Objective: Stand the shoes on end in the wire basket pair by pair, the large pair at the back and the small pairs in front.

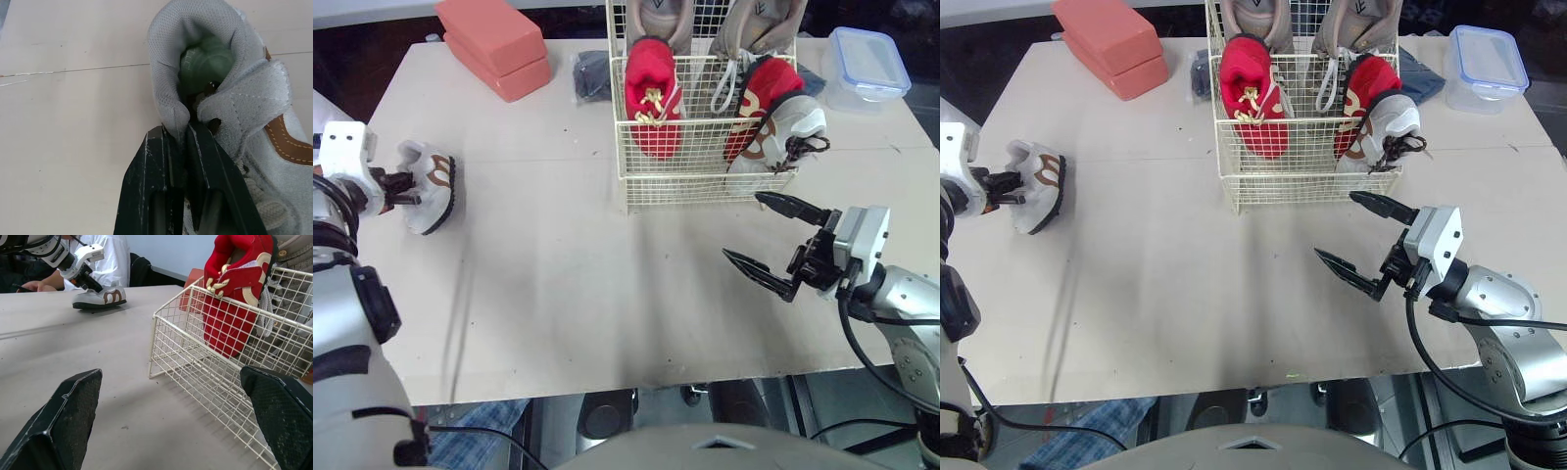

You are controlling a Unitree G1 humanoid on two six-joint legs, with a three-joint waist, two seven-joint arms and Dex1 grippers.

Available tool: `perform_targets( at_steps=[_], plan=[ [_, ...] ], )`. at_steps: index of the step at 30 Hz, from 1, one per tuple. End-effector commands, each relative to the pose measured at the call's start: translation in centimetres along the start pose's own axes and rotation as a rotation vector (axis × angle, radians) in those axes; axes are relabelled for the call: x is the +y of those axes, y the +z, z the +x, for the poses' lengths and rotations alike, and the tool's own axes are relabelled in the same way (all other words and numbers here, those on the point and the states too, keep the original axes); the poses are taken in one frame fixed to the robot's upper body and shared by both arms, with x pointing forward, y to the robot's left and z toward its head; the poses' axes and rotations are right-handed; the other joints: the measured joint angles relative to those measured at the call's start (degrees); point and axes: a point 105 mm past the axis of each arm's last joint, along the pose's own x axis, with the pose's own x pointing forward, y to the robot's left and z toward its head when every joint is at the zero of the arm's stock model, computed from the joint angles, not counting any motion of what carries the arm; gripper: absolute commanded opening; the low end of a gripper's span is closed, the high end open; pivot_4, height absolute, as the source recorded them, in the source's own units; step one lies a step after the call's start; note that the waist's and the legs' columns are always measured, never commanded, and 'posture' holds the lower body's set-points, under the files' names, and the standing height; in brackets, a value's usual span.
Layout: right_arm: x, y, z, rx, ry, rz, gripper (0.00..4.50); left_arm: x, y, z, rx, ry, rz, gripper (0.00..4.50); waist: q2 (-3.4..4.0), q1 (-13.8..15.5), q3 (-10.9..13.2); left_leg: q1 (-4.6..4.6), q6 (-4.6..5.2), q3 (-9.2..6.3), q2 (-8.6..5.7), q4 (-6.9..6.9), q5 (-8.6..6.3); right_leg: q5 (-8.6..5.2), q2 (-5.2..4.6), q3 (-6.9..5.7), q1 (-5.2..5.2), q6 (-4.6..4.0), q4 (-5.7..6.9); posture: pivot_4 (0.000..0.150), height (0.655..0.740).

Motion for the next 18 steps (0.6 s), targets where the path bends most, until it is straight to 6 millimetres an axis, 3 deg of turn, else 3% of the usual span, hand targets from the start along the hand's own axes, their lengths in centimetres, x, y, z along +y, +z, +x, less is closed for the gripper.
perform_targets(
  at_steps=[1, 5, 13, 18],
  plan=[
    [0.0, 0.9, 0.2, -0.036, 0.005, -0.035, 4.5, 1.6, -0.4, -1.1, -0.008, 0.033, -0.055, 0.06, 0.0, 0.0, 0.0, 0.0, 0.0, 0.02, 0.0, 0.0, 0.0, 0.0, 0.0, 0.01, -0.01, 0.0, 0.0, 0.15, 0.686],
    [-0.2, 1.2, 0.4, -0.052, 0.013, -0.037, 4.5, 1.0, 1.2, -1.5, -0.095, -0.05, -0.098, 0.06, -0.02, 0.1, 0.0, -0.03, 0.0, 0.02, 0.0, 0.01, 0.0, 0.04, -0.01, -0.02, -0.01, -0.06, 0.0, 0.15, 0.686],
    [-0.5, 2.5, 1.1, -0.12, 0.002, 0.01, 4.5, -0.6, 10.2, -4.4, -0.541, -0.199, -0.07, 0.06, -0.18, 0.8, 0.0, -0.27, 0.0, -0.22, 0.01, 0.36, 0.0, 0.08, -0.02, -0.2, 0.0, -0.14, 0.04, 0.15, 0.686],
    [-0.7, 3.7, 1.9, -0.183, -0.002, 0.063, 4.5, -4.4, 16.8, -8.3, -0.901, -0.38, -0.001, 0.06, -0.18, 1.4, 0.0, -0.54, 0.02, -0.38, 0.01, 0.69, -0.02, 0.09, -0.05, -0.26, -0.01, -0.14, 0.05, 0.15, 0.686]
  ],
)
